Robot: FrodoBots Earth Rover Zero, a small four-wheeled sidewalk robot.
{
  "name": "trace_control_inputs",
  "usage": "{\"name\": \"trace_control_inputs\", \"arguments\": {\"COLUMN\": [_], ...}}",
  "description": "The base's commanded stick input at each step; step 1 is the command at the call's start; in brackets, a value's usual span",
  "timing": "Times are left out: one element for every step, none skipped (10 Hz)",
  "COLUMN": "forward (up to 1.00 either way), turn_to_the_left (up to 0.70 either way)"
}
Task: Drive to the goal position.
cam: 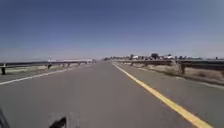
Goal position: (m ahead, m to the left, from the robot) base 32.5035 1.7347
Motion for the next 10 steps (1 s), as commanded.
{"name": "trace_control_inputs", "arguments": {"forward": [1.0,1.0,1.0,1.0,1.0,1.0,1.0,1.0,1.0,1.0], "turn_to_the_left": [0.0,0.0,0.0,0.0,0.0,0.0,0.0,0.0,0.0,0.0]}}
